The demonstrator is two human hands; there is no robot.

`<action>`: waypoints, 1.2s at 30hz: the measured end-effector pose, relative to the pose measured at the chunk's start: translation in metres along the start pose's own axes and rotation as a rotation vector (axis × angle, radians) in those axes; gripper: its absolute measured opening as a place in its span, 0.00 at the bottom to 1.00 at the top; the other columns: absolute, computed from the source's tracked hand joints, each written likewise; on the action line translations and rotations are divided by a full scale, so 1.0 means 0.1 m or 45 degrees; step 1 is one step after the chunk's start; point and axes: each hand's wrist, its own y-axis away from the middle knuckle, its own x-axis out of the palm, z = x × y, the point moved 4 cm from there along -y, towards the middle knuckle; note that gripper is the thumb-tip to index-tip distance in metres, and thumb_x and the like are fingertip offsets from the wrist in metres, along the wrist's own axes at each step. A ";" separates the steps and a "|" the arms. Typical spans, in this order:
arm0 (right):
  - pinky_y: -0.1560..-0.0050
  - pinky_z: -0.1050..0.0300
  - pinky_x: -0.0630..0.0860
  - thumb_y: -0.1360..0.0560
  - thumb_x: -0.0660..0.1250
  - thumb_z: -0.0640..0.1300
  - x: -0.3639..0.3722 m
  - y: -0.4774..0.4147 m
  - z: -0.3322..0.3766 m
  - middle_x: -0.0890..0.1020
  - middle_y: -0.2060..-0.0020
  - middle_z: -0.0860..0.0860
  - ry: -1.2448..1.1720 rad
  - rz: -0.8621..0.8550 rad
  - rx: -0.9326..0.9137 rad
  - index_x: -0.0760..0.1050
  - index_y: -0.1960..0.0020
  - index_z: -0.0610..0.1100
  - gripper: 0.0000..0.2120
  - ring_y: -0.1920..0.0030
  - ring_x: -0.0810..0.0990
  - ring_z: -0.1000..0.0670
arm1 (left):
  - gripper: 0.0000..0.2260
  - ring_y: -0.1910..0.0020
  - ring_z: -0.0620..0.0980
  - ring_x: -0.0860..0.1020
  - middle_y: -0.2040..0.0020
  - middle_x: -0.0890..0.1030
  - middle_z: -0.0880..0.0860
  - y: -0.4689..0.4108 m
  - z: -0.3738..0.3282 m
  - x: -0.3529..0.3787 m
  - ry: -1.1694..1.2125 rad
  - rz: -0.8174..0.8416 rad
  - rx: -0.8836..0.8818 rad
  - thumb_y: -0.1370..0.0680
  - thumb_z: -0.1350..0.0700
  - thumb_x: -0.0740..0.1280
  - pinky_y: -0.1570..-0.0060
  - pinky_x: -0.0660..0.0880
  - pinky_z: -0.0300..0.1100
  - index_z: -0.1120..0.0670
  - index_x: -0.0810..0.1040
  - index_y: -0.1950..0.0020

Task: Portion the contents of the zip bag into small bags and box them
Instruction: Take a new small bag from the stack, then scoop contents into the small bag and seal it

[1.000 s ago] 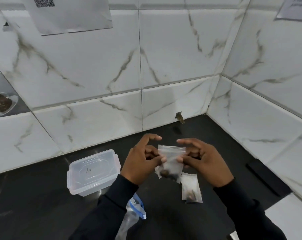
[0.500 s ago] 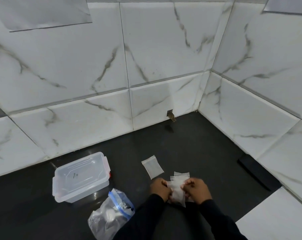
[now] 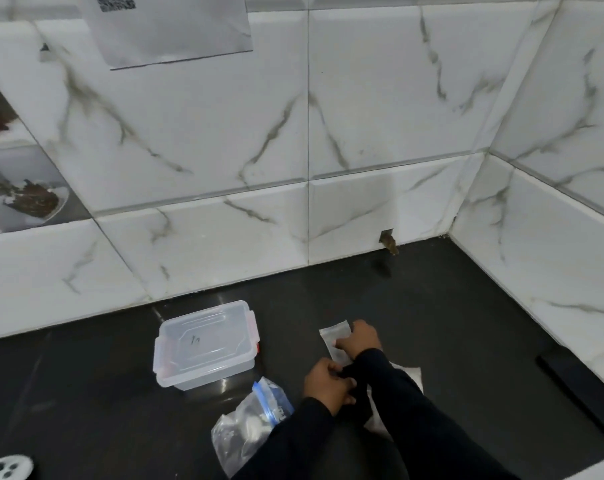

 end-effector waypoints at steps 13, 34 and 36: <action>0.64 0.58 0.73 0.29 0.74 0.44 -0.05 0.94 0.47 0.78 0.69 0.50 -0.324 -0.060 -0.416 0.75 0.63 0.39 0.11 0.67 0.76 0.52 | 0.09 0.68 0.57 0.83 0.51 0.79 0.59 0.73 -0.46 -1.10 0.393 -0.515 0.526 0.24 0.58 0.73 0.66 0.80 0.45 0.53 0.74 0.49; 0.57 0.59 0.79 0.31 0.75 0.55 0.53 2.57 0.75 0.80 0.59 0.54 -0.293 0.325 -0.826 0.82 0.59 0.54 0.05 0.58 0.81 0.51 | 0.09 0.52 0.45 0.83 0.52 0.85 0.46 1.70 0.31 -1.88 -0.127 -0.416 0.673 0.29 0.64 0.75 0.52 0.82 0.44 0.51 0.79 0.58; 0.55 0.61 0.79 0.31 0.75 0.56 0.58 2.61 0.73 0.81 0.58 0.54 -0.227 0.429 -0.782 0.82 0.59 0.53 0.08 0.57 0.81 0.53 | 0.11 0.55 0.49 0.84 0.49 0.84 0.45 1.73 0.43 -1.92 -0.190 -0.356 0.646 0.30 0.64 0.76 0.55 0.82 0.48 0.50 0.78 0.58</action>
